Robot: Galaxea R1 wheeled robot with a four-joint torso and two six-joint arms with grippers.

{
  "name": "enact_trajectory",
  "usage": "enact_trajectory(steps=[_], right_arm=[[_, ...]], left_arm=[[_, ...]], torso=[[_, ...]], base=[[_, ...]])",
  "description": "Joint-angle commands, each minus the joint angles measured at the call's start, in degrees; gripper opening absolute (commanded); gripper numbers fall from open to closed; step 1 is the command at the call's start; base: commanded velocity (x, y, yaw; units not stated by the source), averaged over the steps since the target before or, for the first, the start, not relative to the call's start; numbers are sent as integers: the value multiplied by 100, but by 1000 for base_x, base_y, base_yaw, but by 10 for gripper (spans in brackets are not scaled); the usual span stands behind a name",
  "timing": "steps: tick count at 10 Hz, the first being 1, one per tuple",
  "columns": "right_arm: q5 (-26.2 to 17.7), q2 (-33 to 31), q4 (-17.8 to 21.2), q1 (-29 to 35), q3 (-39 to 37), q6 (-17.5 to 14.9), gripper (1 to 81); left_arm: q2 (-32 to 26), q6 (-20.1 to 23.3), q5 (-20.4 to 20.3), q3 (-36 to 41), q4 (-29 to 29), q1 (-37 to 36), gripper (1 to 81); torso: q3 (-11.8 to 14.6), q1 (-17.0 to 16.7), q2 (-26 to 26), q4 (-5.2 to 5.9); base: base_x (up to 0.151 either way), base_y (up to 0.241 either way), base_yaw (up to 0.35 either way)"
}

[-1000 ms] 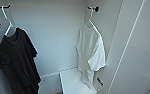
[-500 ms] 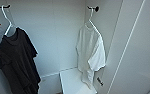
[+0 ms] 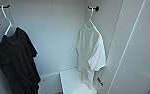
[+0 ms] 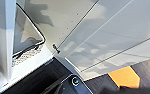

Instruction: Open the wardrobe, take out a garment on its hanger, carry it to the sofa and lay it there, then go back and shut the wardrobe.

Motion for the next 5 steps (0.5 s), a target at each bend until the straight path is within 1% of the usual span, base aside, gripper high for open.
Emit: enact_trajectory(steps=[1,2,4,5], right_arm=[[-352,-15,44,236,12,-31,811],[-352,-16,44,236,4,-31,811],[-352,-24,52,236,12,-30,811],[-352,-16,44,236,12,-31,811]], left_arm=[[-114,-8,345,671,-165,-986,811],[-176,-8,468,953,-262,-1188,811],[-238,-17,503,1296,-419,-1575,811],[-247,-17,678,1402,-543,-1803,811]], torso=[[0,0,0,0],[0,0,0,0],[0,2,0,0],[0,2,0,0]], base=[[0,0,0],[0,0,0],[0,0,0],[0,0,0]])
